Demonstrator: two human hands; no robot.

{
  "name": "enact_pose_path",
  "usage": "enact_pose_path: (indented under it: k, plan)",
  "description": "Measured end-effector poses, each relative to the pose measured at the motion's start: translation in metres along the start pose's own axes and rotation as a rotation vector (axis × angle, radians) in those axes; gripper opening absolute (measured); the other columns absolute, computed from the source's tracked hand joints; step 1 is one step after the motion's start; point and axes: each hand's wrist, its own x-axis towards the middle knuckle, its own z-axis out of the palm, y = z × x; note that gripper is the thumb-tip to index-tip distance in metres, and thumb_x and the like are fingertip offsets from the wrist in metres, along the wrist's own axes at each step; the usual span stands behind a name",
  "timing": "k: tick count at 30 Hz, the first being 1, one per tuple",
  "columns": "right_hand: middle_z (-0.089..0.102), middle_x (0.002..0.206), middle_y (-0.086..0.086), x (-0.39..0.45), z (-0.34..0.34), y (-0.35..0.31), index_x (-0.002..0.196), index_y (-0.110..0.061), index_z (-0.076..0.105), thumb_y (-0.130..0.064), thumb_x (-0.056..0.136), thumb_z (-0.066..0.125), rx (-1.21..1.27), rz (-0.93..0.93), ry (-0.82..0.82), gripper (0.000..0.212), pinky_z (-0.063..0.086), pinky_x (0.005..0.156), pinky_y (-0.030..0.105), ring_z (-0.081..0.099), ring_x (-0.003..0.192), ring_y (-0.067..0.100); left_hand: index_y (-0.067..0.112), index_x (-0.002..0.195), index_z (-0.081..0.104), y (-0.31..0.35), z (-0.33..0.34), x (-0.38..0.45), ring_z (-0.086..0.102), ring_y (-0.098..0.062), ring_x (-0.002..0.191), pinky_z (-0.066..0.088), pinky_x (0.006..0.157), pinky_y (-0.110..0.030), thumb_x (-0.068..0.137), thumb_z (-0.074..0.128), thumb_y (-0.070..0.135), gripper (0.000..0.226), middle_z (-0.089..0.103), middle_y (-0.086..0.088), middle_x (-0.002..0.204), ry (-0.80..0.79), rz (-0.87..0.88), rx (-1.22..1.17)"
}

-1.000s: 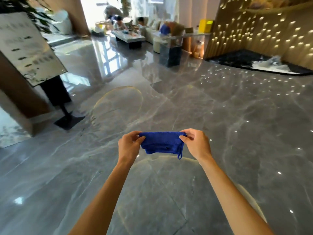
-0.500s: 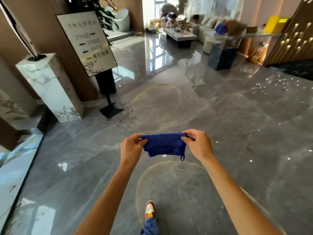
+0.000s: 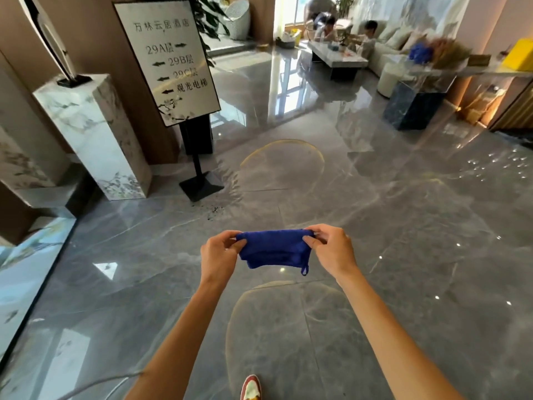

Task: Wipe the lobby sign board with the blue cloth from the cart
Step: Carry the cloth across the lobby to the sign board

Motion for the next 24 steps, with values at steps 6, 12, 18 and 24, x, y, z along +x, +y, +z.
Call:
enact_pose_path:
  k: [6,12,18,24]
  plan:
    - [0.077,0.088,-0.002,0.046,0.023,-0.006,0.101,-0.017,0.076,-0.01,0.09,0.071,0.009,0.004,-0.03,0.015,0.054,0.077,0.021,0.071,0.083,0.006,0.028,0.091,0.07,-0.004,-0.002,0.048,0.064,0.017,0.072,0.048,0.059,-0.002,0.093,0.066,0.005,0.024,0.068,0.02,0.077,0.007,0.001,0.002]
    - [0.074,0.084,-0.01,0.095,0.029,-0.005,0.1,-0.021,0.075,-0.011,0.091,0.07,0.0,0.004,-0.055,0.014,0.048,0.065,0.003,0.067,0.076,-0.01,0.019,0.099,0.074,-0.008,0.01,0.092,0.067,0.005,0.072,0.048,0.06,-0.002,0.092,0.067,0.006,0.016,0.068,0.02,0.077,0.008,-0.037,0.007]
    - [0.072,0.08,-0.014,0.165,0.04,-0.007,0.099,-0.021,0.075,-0.012,0.091,0.07,-0.023,-0.009,-0.108,0.013,0.046,0.065,0.001,0.064,0.073,-0.017,0.022,0.096,0.073,-0.01,0.025,0.149,0.067,0.001,0.078,0.05,0.061,-0.003,0.092,0.067,0.006,0.017,0.069,0.018,0.078,0.04,-0.059,-0.005]
    - [0.075,0.085,-0.008,0.262,0.052,-0.015,0.099,-0.019,0.076,-0.01,0.091,0.069,-0.013,-0.056,-0.161,0.014,0.048,0.074,0.012,0.068,0.081,-0.003,0.024,0.095,0.073,-0.008,0.048,0.226,0.068,0.001,0.078,0.052,0.065,-0.008,0.092,0.068,0.007,0.018,0.07,0.015,0.079,0.117,-0.084,0.008]
